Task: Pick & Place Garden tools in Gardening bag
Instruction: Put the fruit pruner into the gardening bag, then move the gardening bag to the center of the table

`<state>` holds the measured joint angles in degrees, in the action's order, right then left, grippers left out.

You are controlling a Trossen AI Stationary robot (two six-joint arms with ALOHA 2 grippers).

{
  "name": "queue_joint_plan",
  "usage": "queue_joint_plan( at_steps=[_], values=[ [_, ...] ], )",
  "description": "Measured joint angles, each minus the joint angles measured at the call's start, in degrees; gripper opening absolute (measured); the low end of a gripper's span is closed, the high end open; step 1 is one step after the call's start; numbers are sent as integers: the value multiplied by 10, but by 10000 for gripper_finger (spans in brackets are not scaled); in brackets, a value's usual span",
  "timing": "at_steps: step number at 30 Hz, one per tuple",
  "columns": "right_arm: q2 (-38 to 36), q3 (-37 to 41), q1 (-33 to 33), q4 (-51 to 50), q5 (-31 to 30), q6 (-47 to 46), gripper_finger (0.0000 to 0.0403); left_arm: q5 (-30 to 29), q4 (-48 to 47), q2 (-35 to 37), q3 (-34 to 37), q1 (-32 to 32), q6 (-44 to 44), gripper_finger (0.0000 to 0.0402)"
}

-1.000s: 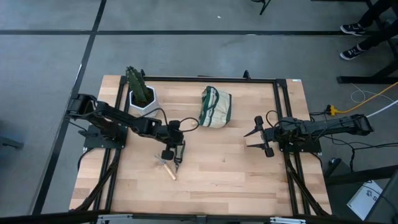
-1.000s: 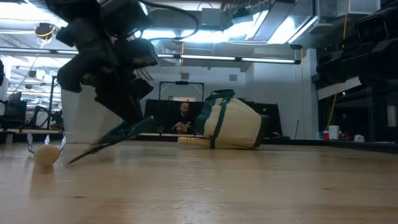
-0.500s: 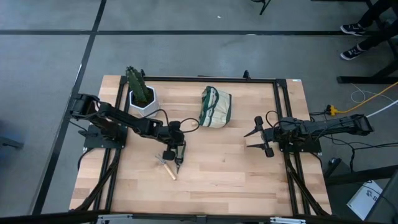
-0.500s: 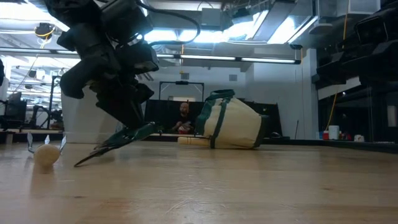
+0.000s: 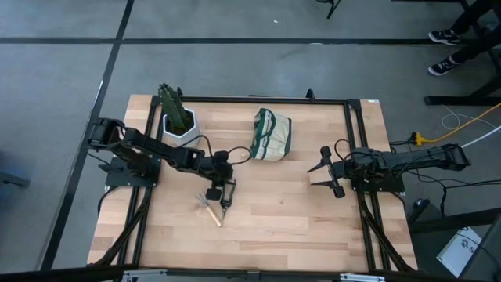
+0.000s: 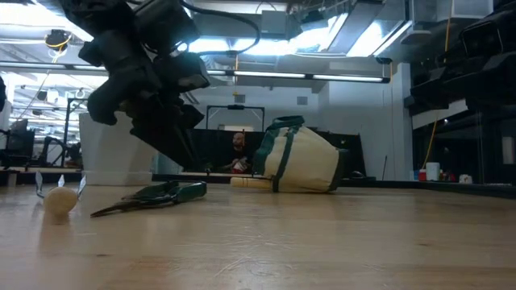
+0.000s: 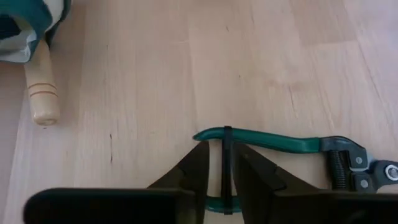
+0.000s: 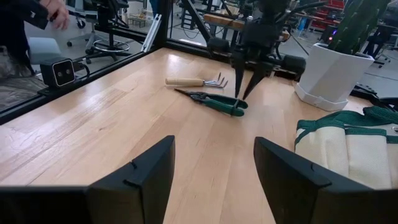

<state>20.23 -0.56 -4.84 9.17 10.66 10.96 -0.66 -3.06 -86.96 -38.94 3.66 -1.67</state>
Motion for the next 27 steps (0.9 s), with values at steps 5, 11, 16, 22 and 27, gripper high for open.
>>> queue_joint_plan(
  at_steps=[5,11,16,22,27],
  values=[
    [0,0,0,0,0,0,219,33,-1,0,0,-24,-3,102],
    [0,0,-1,1,9,-48,219,33,14,0,0,-27,-2,139],
    [0,0,-1,20,14,-137,219,33,41,0,0,-24,14,155],
    [0,0,-1,107,16,-185,219,29,82,0,0,-22,13,157],
    [0,0,-1,163,15,-224,219,8,113,0,0,-22,-19,157]
  ],
)
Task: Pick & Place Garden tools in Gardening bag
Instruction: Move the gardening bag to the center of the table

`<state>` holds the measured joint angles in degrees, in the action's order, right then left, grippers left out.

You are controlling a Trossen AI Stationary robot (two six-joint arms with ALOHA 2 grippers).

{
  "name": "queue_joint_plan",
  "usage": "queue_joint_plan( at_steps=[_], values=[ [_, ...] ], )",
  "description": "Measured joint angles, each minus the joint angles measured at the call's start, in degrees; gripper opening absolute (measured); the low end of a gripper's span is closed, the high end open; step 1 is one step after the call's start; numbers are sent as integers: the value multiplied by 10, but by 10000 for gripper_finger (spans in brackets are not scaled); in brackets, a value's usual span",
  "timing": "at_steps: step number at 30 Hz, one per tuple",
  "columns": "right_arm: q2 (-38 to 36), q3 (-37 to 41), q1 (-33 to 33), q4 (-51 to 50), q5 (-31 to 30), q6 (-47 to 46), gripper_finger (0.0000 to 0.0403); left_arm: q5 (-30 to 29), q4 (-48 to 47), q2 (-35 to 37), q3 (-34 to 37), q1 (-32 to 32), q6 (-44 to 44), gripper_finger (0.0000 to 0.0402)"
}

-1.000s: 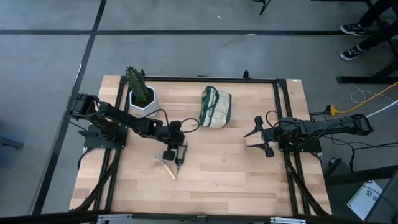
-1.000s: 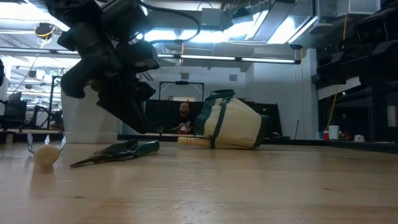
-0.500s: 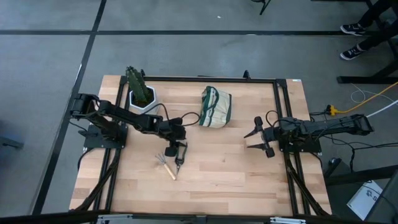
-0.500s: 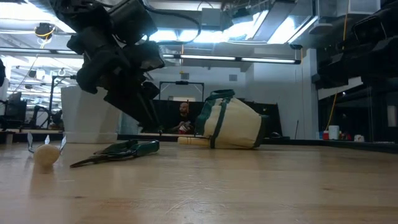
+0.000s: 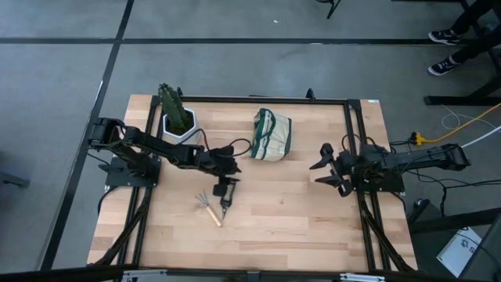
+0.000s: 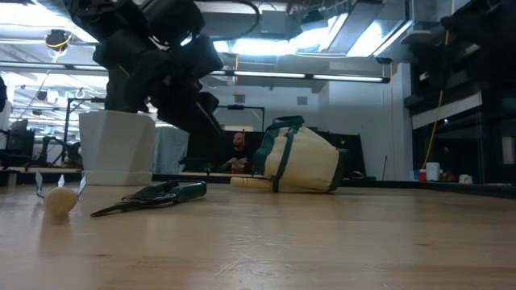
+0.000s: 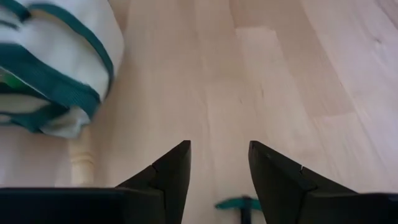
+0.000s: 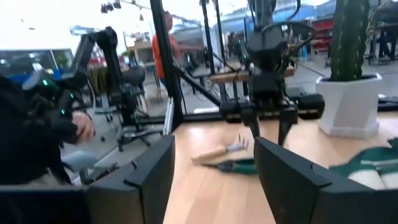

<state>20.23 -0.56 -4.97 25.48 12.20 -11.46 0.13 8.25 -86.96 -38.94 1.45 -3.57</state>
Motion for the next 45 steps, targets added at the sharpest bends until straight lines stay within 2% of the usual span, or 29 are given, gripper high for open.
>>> queue_joint_plan(
  at_steps=[14,17,19,22,26,28,33,38,45],
  values=[
    [0,0,0,105,-1,2,219,-108,15,0,0,0,79,154],
    [0,0,0,102,0,9,219,-121,15,0,0,0,90,153],
    [2,0,0,81,-3,50,219,-125,15,0,0,0,90,154],
    [15,0,0,62,-53,101,219,-125,15,0,0,0,90,154],
    [43,0,0,67,-156,74,219,-126,15,0,0,0,89,151],
    [59,0,0,68,-188,61,219,-131,15,0,0,0,89,151],
    [106,-6,0,66,-213,31,219,-146,15,0,0,0,89,150],
    [177,-57,0,56,-217,22,219,-146,15,0,0,0,89,151],
    [304,-172,0,-70,-274,-7,219,-146,15,0,0,0,89,148]
  ],
)
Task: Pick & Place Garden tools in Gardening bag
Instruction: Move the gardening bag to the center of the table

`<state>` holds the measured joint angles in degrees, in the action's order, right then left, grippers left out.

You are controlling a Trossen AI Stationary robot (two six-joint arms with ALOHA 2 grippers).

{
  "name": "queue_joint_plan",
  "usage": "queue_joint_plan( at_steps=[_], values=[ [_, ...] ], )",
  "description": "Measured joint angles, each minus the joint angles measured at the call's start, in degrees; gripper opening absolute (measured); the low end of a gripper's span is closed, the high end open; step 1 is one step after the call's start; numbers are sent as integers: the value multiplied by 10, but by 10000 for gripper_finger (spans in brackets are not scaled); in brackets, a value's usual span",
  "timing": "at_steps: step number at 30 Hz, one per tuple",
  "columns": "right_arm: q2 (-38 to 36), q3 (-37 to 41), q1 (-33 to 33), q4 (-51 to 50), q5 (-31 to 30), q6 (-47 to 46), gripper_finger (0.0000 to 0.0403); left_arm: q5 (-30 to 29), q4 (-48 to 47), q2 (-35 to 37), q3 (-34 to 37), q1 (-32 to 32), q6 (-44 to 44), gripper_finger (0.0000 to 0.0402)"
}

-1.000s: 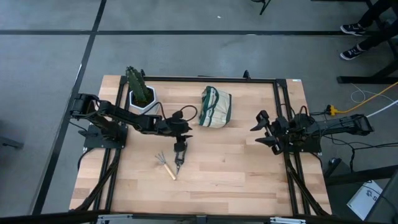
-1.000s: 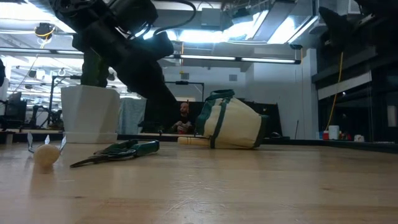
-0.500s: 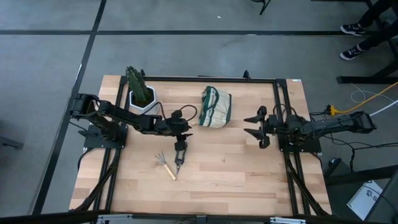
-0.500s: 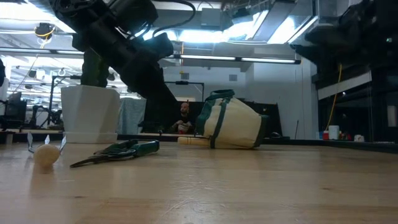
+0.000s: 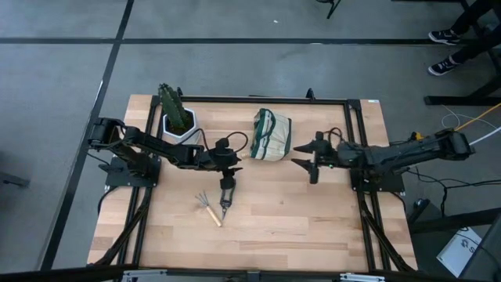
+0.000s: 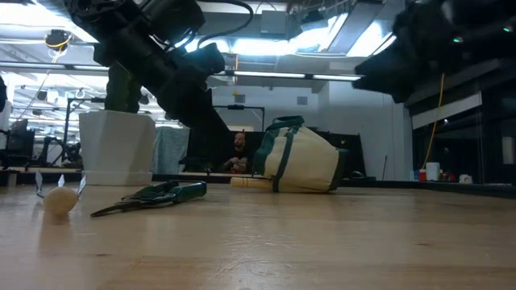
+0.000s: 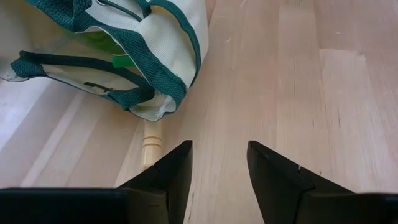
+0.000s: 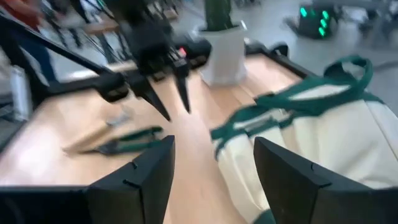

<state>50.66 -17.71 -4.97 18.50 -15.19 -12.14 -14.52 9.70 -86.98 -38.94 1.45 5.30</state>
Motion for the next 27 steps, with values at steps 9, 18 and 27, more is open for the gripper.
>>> queue_joint_plan(
  at_steps=[9,18,27],
  values=[
    [143,-101,0,-52,-2,34,219,0,0,0,0,0,0,150],
    [238,-148,0,-67,-3,123,219,5,-2,0,0,0,0,146],
    [308,-159,0,-52,-104,188,219,5,-1,0,0,0,0,146]
  ],
)
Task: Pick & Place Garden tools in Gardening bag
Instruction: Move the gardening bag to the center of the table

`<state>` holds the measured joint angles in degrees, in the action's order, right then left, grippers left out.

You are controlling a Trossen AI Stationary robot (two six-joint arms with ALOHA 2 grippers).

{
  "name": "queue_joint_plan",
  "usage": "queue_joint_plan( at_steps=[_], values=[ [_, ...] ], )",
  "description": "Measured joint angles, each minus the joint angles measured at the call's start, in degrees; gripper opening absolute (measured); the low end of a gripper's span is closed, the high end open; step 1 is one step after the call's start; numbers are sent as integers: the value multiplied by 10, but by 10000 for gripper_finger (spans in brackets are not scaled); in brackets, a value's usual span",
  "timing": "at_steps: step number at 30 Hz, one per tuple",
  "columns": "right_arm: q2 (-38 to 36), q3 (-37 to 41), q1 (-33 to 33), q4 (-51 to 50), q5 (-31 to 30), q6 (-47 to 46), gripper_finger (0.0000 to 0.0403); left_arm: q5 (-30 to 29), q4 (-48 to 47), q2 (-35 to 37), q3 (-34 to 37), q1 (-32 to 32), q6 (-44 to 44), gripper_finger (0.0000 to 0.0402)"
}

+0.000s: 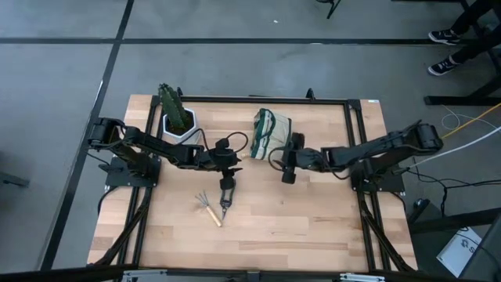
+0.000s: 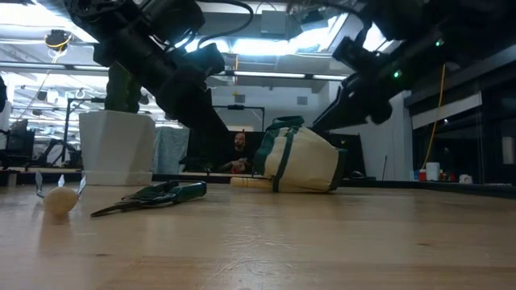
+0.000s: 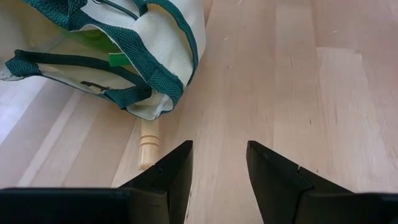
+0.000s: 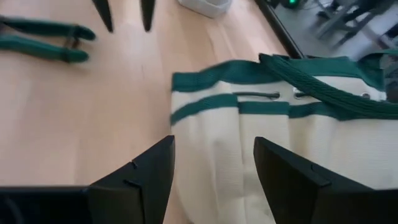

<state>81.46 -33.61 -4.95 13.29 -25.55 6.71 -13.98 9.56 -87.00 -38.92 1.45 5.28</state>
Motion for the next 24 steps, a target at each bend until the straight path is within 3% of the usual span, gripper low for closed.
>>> queue_joint_plan(
  at_steps=[9,12,18,24],
  values=[
    [72,0,1,91,-25,52,219,0,1,0,0,0,0,147],
    [89,0,1,105,-60,55,219,0,1,0,0,0,0,147],
    [115,0,1,108,-59,76,217,0,1,0,0,0,0,145],
    [134,0,2,113,-59,77,153,0,1,0,0,0,0,145]
  ],
)
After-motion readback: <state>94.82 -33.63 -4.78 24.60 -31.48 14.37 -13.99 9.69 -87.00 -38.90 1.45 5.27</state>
